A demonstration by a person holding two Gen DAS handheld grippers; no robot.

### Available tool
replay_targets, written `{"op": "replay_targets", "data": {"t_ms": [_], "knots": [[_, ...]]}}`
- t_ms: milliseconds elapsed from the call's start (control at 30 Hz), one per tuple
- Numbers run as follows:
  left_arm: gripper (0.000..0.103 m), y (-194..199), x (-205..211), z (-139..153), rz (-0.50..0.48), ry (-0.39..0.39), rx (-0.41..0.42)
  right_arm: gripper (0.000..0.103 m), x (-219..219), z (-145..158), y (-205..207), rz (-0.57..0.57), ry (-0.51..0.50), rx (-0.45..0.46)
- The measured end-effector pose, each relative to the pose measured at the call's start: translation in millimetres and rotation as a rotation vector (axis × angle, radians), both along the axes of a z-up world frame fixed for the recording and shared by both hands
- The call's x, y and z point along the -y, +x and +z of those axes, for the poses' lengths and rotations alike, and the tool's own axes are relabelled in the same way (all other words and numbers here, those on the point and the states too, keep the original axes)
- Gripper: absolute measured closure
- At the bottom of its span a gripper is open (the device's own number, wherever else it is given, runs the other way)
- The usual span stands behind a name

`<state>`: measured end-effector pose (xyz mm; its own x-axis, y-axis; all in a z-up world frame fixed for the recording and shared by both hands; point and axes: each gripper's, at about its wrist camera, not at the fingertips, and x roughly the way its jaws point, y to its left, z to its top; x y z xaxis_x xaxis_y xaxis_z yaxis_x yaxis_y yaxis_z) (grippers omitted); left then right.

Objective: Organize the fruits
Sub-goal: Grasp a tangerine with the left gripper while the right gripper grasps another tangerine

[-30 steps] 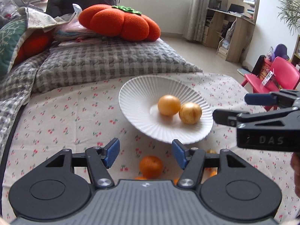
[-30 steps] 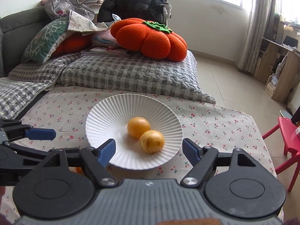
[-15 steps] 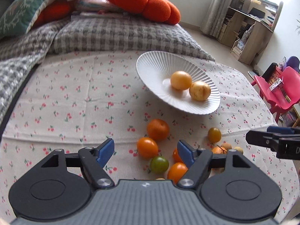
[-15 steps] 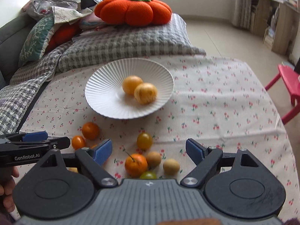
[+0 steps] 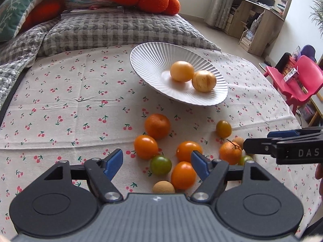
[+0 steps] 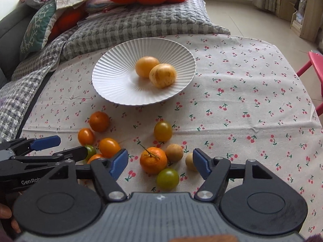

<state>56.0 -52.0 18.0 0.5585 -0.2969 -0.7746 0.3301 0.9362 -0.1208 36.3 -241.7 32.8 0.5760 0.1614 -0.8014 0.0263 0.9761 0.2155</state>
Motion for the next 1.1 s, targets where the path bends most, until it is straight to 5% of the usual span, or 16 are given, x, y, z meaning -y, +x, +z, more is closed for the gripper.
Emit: {"op": "replay_targets", "data": {"t_ms": [233,733,900,1000,1100], "knots": [[0.043,13.9,-6.0,-0.2,0.018,-0.007,0.044,0.043,-5.2,-11.5,6.2,0.017,-0.014,-0.028],[0.043,50.4,27.3,-28.3,-0.101,0.114,0.108,0.047,-25.7,-31.3,15.4,0.094,-0.115,-0.021],[0.065,50.3,30.0,-31.6,-0.141,0.136,0.121,0.052,-26.5,-35.0,19.8,0.087,-0.139,-0.017],[0.082,51.3,29.3,-32.0,-0.156,0.118,0.109,0.068,-29.5,-38.7,19.9,0.103,-0.136,-0.031],[0.083,50.2,30.7,-31.9,-0.168,0.127,0.114,0.068,-31.3,-37.9,19.2,0.104,-0.144,-0.028]]}}
